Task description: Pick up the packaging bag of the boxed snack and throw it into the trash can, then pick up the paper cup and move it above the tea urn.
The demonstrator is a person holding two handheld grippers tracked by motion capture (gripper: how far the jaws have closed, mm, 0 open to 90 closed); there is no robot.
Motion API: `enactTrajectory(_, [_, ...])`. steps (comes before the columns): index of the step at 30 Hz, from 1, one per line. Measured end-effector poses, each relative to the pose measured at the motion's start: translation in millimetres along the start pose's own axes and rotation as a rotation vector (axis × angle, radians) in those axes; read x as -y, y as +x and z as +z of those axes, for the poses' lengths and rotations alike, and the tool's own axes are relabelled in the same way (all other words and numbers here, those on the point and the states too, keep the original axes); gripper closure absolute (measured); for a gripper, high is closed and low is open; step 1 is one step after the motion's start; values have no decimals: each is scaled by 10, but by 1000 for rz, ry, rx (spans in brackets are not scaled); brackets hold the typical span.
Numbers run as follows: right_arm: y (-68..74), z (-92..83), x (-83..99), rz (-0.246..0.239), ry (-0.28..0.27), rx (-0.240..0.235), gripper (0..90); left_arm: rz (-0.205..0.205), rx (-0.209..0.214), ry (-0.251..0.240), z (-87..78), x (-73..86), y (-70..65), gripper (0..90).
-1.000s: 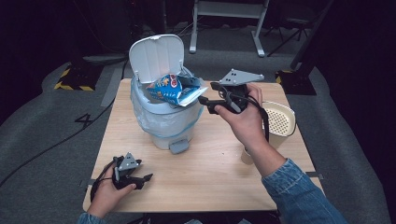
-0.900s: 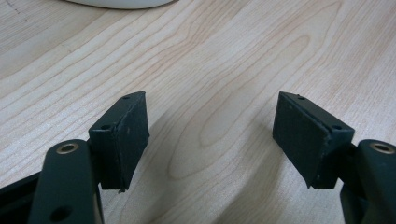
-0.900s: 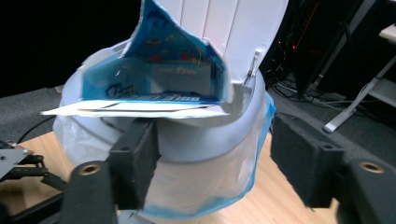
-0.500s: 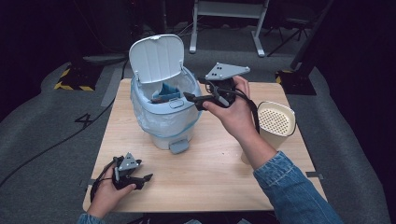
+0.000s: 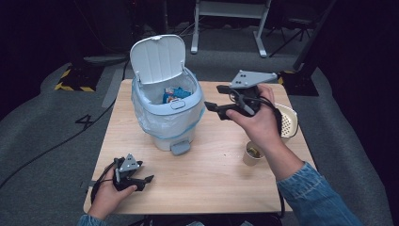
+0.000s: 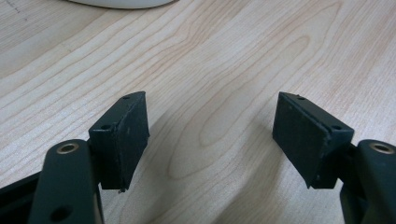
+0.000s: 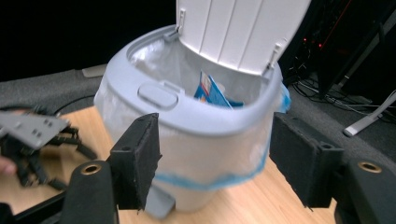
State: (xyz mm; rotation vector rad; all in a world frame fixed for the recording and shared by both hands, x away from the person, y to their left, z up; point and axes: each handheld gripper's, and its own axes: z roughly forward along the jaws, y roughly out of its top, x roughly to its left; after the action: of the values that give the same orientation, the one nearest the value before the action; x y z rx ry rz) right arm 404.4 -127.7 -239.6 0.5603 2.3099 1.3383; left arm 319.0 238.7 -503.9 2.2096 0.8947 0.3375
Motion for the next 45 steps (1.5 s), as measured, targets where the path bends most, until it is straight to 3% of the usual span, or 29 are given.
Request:
enactTrajectory(4, [-33,-207,81,-6,8,-4,341,3,-2,0,2,-3,2,271])
enactTrajectory(5, [-59,-336,150,4,14,-7,343,2,-2,-1,4,-3,0,270])
enactTrajectory(10, [-122,-578,357,34,25,-5,343,2,-2,-1,5,-4,1,270])
enactTrajectory(15, [-145,-729,535,50,23,4,334,1,-1,1,10,-9,3,267])
enactTrajectory(20, [-218,-882,843,98,25,41,280,-1,-1,0,14,-11,1,263])
enactTrajectory(28, [-302,-978,1267,162,38,75,220,-1,-1,1,21,-19,2,258])
enactTrajectory(32, [-298,-987,1597,199,54,102,188,0,-2,1,21,-19,2,258])
enactTrajectory(45, [-233,-735,2430,280,144,101,166,0,-2,2,21,-19,2,258])
